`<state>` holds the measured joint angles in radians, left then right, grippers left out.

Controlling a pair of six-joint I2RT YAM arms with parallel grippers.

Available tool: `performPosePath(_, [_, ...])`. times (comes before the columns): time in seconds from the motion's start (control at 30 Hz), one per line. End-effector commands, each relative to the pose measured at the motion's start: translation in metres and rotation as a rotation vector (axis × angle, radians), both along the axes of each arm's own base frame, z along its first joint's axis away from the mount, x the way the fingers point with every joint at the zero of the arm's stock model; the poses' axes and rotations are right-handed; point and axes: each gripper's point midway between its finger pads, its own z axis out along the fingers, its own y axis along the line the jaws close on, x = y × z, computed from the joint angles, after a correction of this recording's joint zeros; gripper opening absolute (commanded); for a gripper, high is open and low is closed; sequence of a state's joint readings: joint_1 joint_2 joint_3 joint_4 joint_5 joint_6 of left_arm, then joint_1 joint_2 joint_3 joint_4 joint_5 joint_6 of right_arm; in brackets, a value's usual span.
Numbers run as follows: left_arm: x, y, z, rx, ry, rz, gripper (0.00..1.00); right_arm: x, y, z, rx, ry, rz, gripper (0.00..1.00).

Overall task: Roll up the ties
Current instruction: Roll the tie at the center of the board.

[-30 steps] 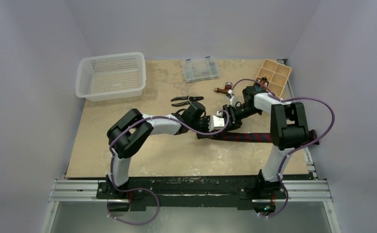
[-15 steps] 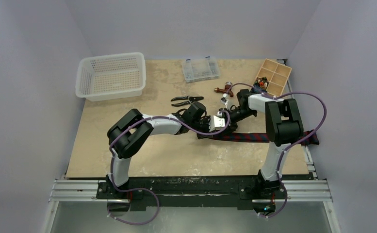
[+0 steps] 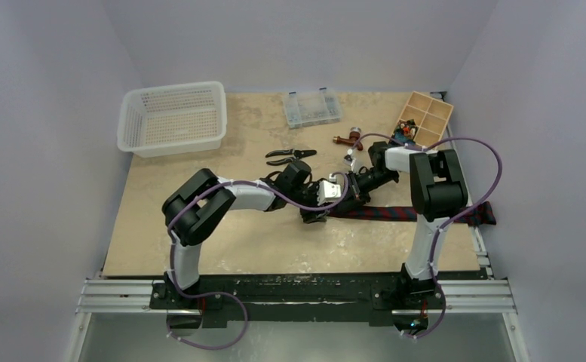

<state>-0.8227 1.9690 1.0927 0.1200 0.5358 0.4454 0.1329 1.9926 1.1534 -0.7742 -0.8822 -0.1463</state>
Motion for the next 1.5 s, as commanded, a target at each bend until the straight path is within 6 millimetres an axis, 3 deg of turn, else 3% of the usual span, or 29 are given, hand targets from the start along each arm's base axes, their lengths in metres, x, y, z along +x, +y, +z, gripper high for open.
performPosePath(0.0, [-0.009,0.019,0.002,-0.071,0.064,-0.002,0.62,0.006,-0.015,-0.021,-0.097,-0.031,0.029,0.00])
performPosePath(0.17, [0.003,0.008,0.024,-0.151,0.020,-0.002,0.71,0.002,-0.021,-0.033,-0.112,-0.008,0.040,0.00])
performPosePath(0.3, [0.006,-0.003,0.021,-0.168,0.024,-0.015,0.92,0.004,-0.024,-0.031,-0.095,-0.017,0.052,0.00])
performPosePath(0.47, [0.010,-0.030,0.016,-0.154,0.008,-0.019,0.94,0.007,-0.018,-0.019,-0.043,-0.040,0.068,0.00])
performPosePath(0.53, [0.011,-0.036,0.010,-0.133,-0.001,-0.021,0.91,0.007,-0.013,-0.015,-0.017,-0.042,0.072,0.00])
performPosePath(0.67, [0.005,-0.035,0.001,-0.083,0.006,-0.049,0.72,0.007,0.000,-0.005,0.038,-0.058,0.086,0.00])
performPosePath(0.8, [-0.002,-0.008,-0.015,0.013,0.017,-0.041,0.39,0.016,0.010,0.008,0.081,-0.086,0.078,0.00])
performPosePath(0.87, [-0.009,0.009,-0.023,0.051,0.023,-0.039,0.29,0.020,0.012,0.015,0.089,-0.097,0.075,0.00])
performPosePath(0.9, [-0.011,0.015,-0.025,0.067,0.021,-0.037,0.26,0.021,0.012,0.018,0.092,-0.100,0.075,0.06])
performPosePath(1.0, [-0.016,0.024,-0.029,0.093,0.026,-0.035,0.25,0.023,0.012,0.024,0.086,-0.111,0.070,0.23])
performPosePath(1.1, [-0.016,0.025,-0.029,0.100,0.046,-0.012,0.24,0.022,0.013,0.025,0.086,-0.106,0.061,0.27])
performPosePath(1.2, [-0.014,0.022,-0.028,0.104,0.050,0.003,0.24,0.018,0.018,0.025,0.104,-0.085,0.068,0.24])
performPosePath(1.33, [-0.012,0.020,-0.027,0.104,0.052,0.001,0.25,0.019,0.021,0.023,0.092,-0.096,0.071,0.00])
performPosePath(1.37, [-0.014,0.019,-0.027,0.103,0.055,-0.005,0.27,0.020,0.020,0.021,0.079,-0.097,0.072,0.00])
performPosePath(1.47, [-0.017,0.022,-0.023,0.064,0.082,-0.016,0.47,0.018,0.009,0.008,0.000,-0.101,0.072,0.00])
